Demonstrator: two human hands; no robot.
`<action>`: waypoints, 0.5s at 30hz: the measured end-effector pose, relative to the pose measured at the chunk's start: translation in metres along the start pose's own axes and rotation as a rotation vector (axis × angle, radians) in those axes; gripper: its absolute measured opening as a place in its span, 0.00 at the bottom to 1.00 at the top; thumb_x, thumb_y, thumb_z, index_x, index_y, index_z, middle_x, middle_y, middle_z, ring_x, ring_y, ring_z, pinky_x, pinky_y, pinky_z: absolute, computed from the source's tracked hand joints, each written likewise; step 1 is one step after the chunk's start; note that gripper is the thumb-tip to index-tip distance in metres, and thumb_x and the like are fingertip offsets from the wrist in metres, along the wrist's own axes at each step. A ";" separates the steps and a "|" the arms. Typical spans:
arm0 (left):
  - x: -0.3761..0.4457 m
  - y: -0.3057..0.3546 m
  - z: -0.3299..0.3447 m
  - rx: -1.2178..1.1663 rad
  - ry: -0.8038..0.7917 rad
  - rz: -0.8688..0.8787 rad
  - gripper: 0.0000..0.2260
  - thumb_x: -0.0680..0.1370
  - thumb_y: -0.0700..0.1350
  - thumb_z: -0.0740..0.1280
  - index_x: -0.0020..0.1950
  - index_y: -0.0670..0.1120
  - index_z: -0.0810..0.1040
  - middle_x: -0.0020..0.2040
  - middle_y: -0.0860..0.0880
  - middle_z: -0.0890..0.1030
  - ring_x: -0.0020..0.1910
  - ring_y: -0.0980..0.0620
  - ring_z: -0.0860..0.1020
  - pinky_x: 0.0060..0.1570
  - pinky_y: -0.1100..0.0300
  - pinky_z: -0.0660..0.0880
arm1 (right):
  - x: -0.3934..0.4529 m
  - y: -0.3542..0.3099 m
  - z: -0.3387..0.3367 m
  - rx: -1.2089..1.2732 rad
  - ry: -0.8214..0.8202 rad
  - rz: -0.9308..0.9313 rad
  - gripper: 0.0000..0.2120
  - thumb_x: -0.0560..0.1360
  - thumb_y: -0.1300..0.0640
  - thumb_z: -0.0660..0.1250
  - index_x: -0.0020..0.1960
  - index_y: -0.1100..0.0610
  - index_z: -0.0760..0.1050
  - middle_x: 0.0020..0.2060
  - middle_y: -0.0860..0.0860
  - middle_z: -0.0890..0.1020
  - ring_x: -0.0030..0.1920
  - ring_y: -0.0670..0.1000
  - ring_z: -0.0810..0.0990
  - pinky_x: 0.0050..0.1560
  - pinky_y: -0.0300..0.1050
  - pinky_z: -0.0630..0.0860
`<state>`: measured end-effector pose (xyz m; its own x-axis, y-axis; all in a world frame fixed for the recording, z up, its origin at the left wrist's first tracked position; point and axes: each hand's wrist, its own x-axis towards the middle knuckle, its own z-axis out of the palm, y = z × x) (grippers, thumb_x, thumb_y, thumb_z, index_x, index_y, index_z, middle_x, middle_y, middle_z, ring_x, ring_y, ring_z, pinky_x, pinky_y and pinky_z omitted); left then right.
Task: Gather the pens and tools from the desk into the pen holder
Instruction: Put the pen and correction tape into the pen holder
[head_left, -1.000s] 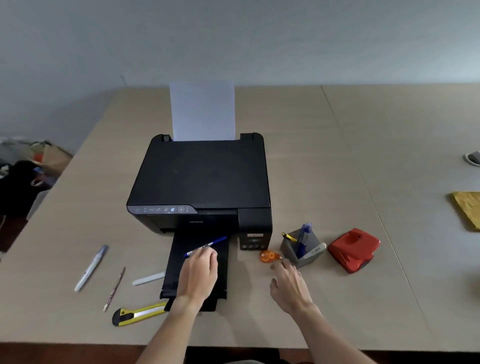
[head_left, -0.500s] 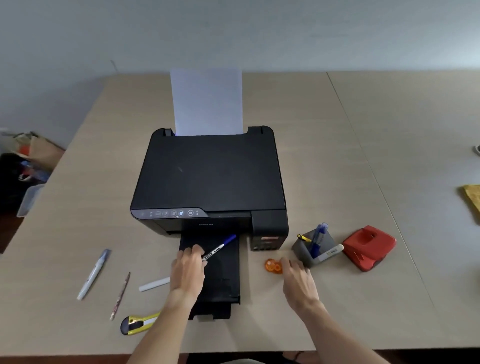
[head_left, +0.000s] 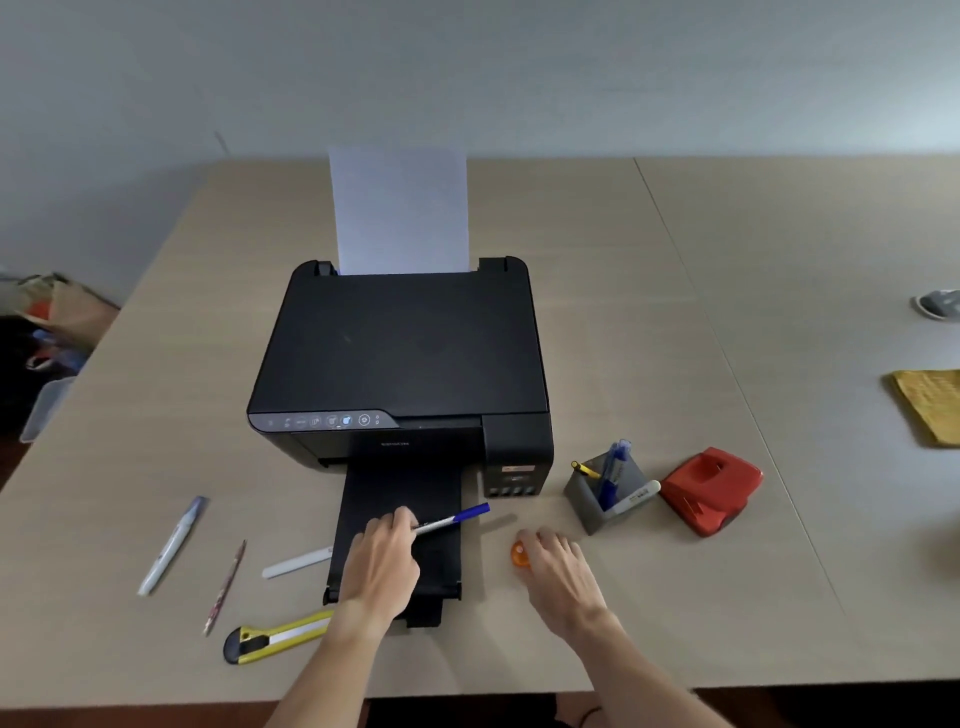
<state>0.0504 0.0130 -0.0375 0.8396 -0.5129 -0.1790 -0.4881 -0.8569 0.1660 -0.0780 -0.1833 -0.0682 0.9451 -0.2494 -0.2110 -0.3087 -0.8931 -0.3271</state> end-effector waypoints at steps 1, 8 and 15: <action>-0.003 0.001 0.001 -0.017 0.012 0.020 0.12 0.69 0.33 0.69 0.46 0.46 0.74 0.36 0.49 0.79 0.34 0.47 0.76 0.31 0.56 0.72 | -0.004 0.001 -0.003 0.048 0.040 -0.007 0.18 0.78 0.54 0.60 0.66 0.54 0.63 0.60 0.54 0.74 0.57 0.55 0.74 0.59 0.48 0.71; -0.006 0.041 -0.007 -0.281 0.111 0.097 0.07 0.79 0.37 0.60 0.47 0.49 0.73 0.38 0.51 0.77 0.34 0.51 0.74 0.34 0.57 0.75 | -0.026 0.024 -0.066 0.216 0.319 -0.196 0.12 0.78 0.47 0.61 0.57 0.53 0.71 0.48 0.49 0.75 0.42 0.49 0.75 0.45 0.37 0.72; 0.009 0.104 -0.027 -0.418 0.205 0.299 0.10 0.81 0.45 0.57 0.45 0.50 0.76 0.40 0.56 0.77 0.39 0.57 0.75 0.40 0.64 0.73 | -0.013 0.075 -0.122 0.198 0.355 0.064 0.13 0.74 0.45 0.67 0.50 0.53 0.70 0.43 0.48 0.77 0.39 0.50 0.76 0.40 0.45 0.74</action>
<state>0.0139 -0.0796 0.0045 0.7285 -0.6743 0.1205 -0.6112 -0.5605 0.5588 -0.1004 -0.2925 0.0229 0.8908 -0.4467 0.0831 -0.3499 -0.7911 -0.5017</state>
